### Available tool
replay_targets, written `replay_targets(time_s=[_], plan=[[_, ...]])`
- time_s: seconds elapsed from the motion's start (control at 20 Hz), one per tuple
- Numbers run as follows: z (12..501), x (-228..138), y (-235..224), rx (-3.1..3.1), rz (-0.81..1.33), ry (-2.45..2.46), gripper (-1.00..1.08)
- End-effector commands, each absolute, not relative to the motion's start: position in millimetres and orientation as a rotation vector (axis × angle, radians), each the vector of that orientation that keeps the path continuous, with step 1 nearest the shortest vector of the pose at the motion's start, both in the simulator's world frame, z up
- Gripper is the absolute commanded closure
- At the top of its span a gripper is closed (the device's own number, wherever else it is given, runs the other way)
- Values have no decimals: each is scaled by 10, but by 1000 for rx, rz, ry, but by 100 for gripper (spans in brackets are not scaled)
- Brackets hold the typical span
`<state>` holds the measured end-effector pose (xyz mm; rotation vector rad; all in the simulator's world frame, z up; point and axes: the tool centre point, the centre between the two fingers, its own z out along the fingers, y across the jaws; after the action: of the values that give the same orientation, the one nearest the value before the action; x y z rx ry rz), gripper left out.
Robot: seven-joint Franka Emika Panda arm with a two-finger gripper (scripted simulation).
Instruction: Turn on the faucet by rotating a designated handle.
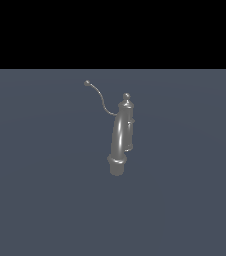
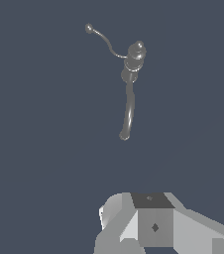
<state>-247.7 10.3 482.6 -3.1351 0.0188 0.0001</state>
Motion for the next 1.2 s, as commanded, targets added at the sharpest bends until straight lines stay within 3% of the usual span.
replay_targets(time_s=[0.0, 1.15], plan=[[4794, -2454, 145, -3135, 1, 53, 108], [4157, -1788, 857, -3042, 3, 745, 108]])
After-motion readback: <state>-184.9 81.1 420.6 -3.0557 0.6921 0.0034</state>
